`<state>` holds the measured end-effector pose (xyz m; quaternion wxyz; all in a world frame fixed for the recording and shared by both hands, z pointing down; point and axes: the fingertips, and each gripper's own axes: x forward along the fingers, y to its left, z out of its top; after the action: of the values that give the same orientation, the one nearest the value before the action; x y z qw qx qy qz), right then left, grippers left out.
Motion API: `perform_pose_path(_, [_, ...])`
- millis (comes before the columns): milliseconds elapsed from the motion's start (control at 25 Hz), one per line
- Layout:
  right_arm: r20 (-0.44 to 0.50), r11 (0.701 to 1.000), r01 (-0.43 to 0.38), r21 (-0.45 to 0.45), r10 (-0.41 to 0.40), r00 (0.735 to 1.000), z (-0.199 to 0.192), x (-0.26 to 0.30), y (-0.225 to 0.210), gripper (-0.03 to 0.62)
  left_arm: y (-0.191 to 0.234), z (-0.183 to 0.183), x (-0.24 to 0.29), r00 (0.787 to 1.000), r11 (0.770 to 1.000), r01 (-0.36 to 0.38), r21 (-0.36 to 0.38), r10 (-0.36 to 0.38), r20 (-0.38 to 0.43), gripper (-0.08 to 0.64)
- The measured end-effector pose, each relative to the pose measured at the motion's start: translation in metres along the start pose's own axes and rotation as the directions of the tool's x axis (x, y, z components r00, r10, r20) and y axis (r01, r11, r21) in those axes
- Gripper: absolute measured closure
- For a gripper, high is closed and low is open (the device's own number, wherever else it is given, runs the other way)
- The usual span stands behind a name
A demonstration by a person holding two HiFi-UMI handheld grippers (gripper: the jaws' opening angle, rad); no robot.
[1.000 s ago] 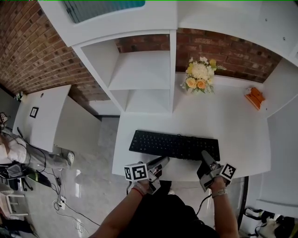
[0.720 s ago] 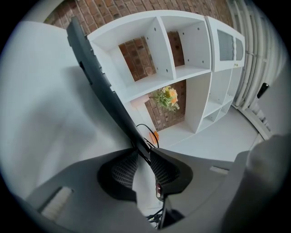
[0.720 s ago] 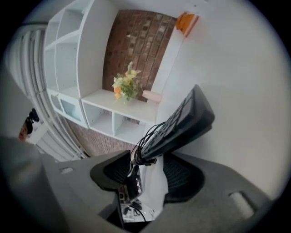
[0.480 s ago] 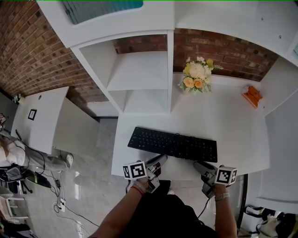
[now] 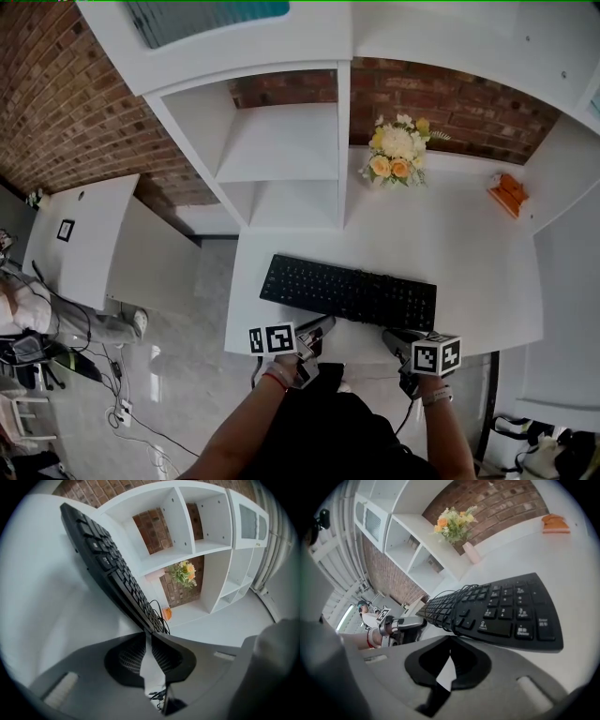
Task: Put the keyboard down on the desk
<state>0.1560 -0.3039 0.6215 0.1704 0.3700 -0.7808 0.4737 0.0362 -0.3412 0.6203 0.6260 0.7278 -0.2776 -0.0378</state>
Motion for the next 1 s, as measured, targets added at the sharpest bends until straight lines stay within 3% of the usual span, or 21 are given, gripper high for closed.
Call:
perform_pose_path(360, [-0.040,0.998,0.023,0.055,-0.020,0.999,-0.013,0.009,-0.004,0.594,0.013,-0.006,0.001,0.997,0.995,-0.076,-0.066,0.074,-0.035,0.538])
perform_pose_path(520, [-0.035,0.998,0.015,0.066,-0.013,0.999,-0.014,0.011,-0.002,0.594,0.011,-0.006,0.001,0.996,0.995,-0.073,-0.071,0.070,-0.051,0.563])
perform_pose_path(760, [-0.007,0.998,0.012,0.060,-0.012,1.000,-0.009,0.008,0.002,0.594,0.005,-0.001,0.001,0.997,0.998,-0.065,-0.014,0.064,-0.041,0.563])
perform_pose_path(1000, [0.067,1.000,0.012,-0.026,-0.011,0.998,0.008,-0.003,0.008,0.594,0.006,0.008,-0.006,0.992,0.982,-0.122,0.142,0.125,-0.012,0.563])
